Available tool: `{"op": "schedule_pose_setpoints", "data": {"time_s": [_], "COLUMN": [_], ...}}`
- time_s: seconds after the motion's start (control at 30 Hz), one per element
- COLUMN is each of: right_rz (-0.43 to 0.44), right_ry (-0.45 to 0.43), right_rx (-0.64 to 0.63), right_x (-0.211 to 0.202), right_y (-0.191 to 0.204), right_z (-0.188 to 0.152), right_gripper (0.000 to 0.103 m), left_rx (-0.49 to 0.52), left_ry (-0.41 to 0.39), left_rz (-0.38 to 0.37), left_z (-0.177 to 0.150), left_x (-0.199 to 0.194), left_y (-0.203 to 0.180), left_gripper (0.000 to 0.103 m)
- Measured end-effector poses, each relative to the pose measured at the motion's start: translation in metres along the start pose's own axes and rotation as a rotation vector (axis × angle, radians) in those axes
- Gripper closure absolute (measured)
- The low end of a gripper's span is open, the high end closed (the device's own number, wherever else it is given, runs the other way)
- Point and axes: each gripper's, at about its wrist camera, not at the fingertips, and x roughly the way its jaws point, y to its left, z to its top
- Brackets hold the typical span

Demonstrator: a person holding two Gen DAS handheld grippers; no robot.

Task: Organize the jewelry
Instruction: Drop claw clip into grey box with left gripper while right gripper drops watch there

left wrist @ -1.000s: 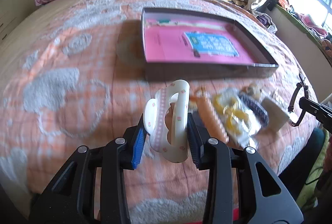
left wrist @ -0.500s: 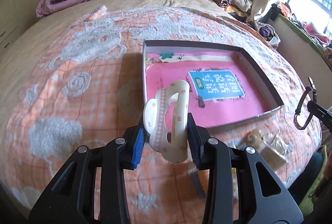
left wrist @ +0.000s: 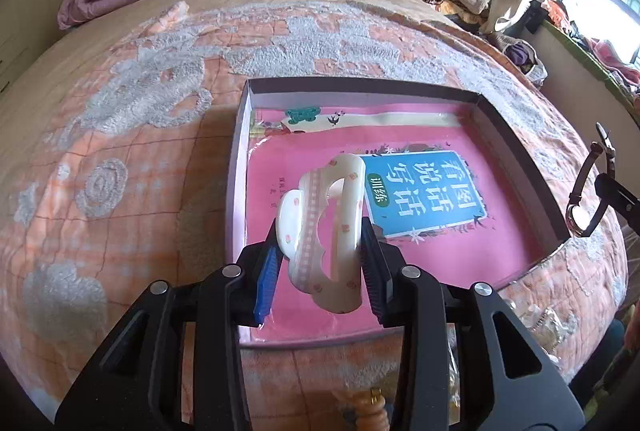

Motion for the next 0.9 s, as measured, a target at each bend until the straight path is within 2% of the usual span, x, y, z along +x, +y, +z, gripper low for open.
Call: {"op": "schedule_pose_setpoints", "data": {"time_s": [0.53,0.8,0.83,0.9], "right_rz": [-0.093,-0.086,-0.084,-0.077], "right_ry": [0.121,0.135,0.135,0.127], "right_rx": [-0.059,-0.047,-0.046,-0.041], "right_x": [0.066,0.073,0.072,0.071], "right_y": [-0.002,-0.001,-0.001,-0.001], "right_z": [-0.007,-0.010,-0.009,-0.009], "right_gripper": [0.092,0.091,0.090,0.080], "left_rx": [0.007,0.018,0.018,0.017], "left_ry": [0.046,0.031,0.031,0.026], "left_rz": [0.012,0.022,0.025,0.024], "left_z": [-0.004,-0.004,-0.004,-0.003], "left_x": [0.027,0.022,0.021,0.019], "left_y": [0.001,-0.001,-0.002,-0.002], "left_gripper": [0.074,0.055,0.053,0.050]}}
